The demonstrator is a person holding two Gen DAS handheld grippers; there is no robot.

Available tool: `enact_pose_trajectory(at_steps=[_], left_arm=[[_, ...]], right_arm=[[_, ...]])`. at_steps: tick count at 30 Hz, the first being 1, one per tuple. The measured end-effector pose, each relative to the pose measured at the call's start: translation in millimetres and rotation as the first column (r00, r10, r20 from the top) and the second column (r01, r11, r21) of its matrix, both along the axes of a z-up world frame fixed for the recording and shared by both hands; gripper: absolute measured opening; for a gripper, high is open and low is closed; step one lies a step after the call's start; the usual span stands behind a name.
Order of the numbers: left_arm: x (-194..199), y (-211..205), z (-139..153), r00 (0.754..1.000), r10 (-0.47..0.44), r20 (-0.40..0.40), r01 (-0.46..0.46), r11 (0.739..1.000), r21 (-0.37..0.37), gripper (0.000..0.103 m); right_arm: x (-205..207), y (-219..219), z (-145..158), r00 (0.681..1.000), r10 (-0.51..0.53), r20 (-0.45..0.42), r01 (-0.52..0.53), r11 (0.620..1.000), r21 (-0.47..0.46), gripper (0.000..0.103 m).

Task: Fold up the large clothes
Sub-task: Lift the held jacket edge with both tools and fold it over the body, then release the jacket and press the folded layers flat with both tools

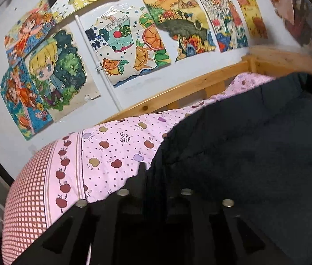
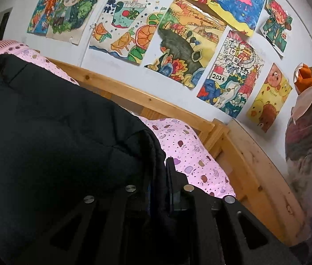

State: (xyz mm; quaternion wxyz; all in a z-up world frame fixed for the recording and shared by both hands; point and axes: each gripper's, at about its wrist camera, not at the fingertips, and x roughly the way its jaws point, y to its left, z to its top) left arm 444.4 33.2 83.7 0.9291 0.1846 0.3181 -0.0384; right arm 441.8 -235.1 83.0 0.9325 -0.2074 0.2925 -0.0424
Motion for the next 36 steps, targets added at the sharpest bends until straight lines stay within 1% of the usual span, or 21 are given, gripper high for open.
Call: enact_pose_trajectory(at_steps=[1, 2, 3, 4, 5, 7, 8, 11, 13, 14, 15, 17, 19, 21, 23, 24, 25, 28, 31, 34, 36], left_arm=[[-2.0, 2.9, 3.6, 1.0, 0.004, 0.005, -0.004, 1.0, -0.016, 0.043], [-6.8, 7.5, 9.6, 1.0, 0.012, 0.019, -0.012, 0.999, -0.043, 0.071], [-13.6, 12.4, 16.8, 0.999, 0.025, 0.045, -0.021, 0.997, -0.074, 0.083], [-19.4, 16.3, 22.8, 0.997, 0.037, 0.072, -0.03, 0.995, -0.094, 0.095], [-28.3, 19.9, 29.9, 0.994, 0.047, 0.103, -0.035, 0.992, -0.118, 0.096], [-41.3, 21.4, 39.8, 0.992, 0.034, 0.125, -0.017, 0.991, -0.133, 0.098], [-47.5, 19.3, 42.6, 0.992, 0.02, 0.128, -0.004, 0.993, -0.122, 0.098], [-67.6, 9.9, 45.0, 0.989, -0.025, 0.144, 0.038, 0.995, -0.089, 0.099], [-81.8, 4.7, 44.8, 0.987, -0.076, 0.143, 0.092, 0.989, -0.116, 0.099], [-89.9, 2.9, 43.9, 0.984, -0.116, 0.134, 0.136, 0.979, -0.152, 0.099], [-96.7, 1.1, 42.1, 0.981, -0.154, 0.121, 0.175, 0.966, -0.19, 0.099], [-105.6, -5.4, 35.6, 0.975, -0.207, 0.082, 0.221, 0.947, -0.235, 0.1], [-107.5, -16.1, 25.3, 0.973, -0.228, 0.043, 0.232, 0.946, -0.225, 0.1], [-104.7, -28.2, 13.5, 0.97, -0.243, 0.016, 0.242, 0.952, -0.19, 0.1], [-91.3, -36.3, 2.4, 0.976, -0.218, -0.002, 0.216, 0.967, -0.136, 0.1], [-84.6, -37.3, -0.6, 0.978, -0.207, -0.012, 0.204, 0.97, -0.136, 0.1], [-73.1, -35.6, -2.9, 0.98, -0.197, -0.028, 0.19, 0.968, -0.166, 0.102], [-51.9, -25.4, -2.5, 0.987, -0.151, -0.051, 0.134, 0.959, -0.248, 0.103], [-21.8, -15.2, -5.4, 0.993, -0.081, -0.092, 0.053, 0.962, -0.268, 0.103], [2.8, -1.8, -10.5, 0.991, 0.016, -0.135, -0.054, 0.959, -0.279, 0.103], [20.4, 9.6, -16.6, 0.984, 0.054, -0.169, -0.105, 0.946, -0.306, 0.103]], right_arm=[[-1.2, -1.4, 1.6, 1.0, 0.001, 0.001, -0.001, 1.0, 0.005, 0.016], [-4.3, -3.0, 3.7, 1.0, 0.001, 0.006, -0.001, 1.0, 0.01, 0.026], [-9.5, -4.0, 7.4, 1.0, 0.01, 0.019, -0.01, 1.0, 0.021, 0.035], [-13.3, -5.6, 11.5, 0.999, 0.018, 0.033, -0.019, 0.999, 0.03, 0.055], [-20.6, -6.7, 16.8, 0.998, 0.023, 0.058, -0.026, 0.999, 0.038, 0.072], [-38.4, -7.9, 29.0, 0.993, 0.026, 0.114, -0.03, 0.999, 0.038, 0.079], [-46.0, -7.8, 34.7, 0.991, 0.026, 0.13, -0.03, 0.999, 0.032, 0.079], [-63.4, -5.9, 45.2, 0.992, 0.034, 0.125, -0.036, 0.999, 0.019, 0.081], [-77.0, -5.0, 50.0, 0.991, 0.058, 0.118, -0.062, 0.997, 0.037, 0.085], [-84.6, -4.9, 51.1, 0.991, 0.077, 0.108, -0.084, 0.995, 0.058, 0.089], [-92.2, -5.2, 51.3, 0.99, 0.104, 0.092, -0.113, 0.99, 0.09, 0.09], [-102.4, -6.0, 49.1, 0.985, 0.168, 0.048, -0.173, 0.971, 0.163, 0.091], [-109.2, -5.3, 40.6, 0.973, 0.229, -0.013, -0.219, 0.947, 0.233, 0.091], [-105.1, -2.7, 27.4, 0.966, 0.251, -0.064, -0.229, 0.943, 0.243, 0.091], [-96.3, 3.6, 12.5, 0.966, 0.238, -0.098, -0.218, 0.959, 0.181, 0.091], [-89.8, 6.3, 6.4, 0.969, 0.225, -0.104, -0.209, 0.967, 0.145, 0.091], [-83.6, 8.0, 3.6, 0.97, 0.218, -0.104, -0.204, 0.97, 0.13, 0.091], [-60.4, 9.0, -0.1, 0.974, 0.194, -0.114, -0.18, 0.976, 0.126, 0.091], [-34.4, 7.1, -5.3, 0.973, 0.174, -0.152, -0.153, 0.978, 0.14, 0.091], [-10.9, 2.2, -9.8, 0.977, 0.144, -0.155, -0.129, 0.986, 0.103, 0.091], [6.2, -5.1, -17.6, 0.98, 0.113, -0.164, -0.097, 0.99, 0.103, 0.091]])
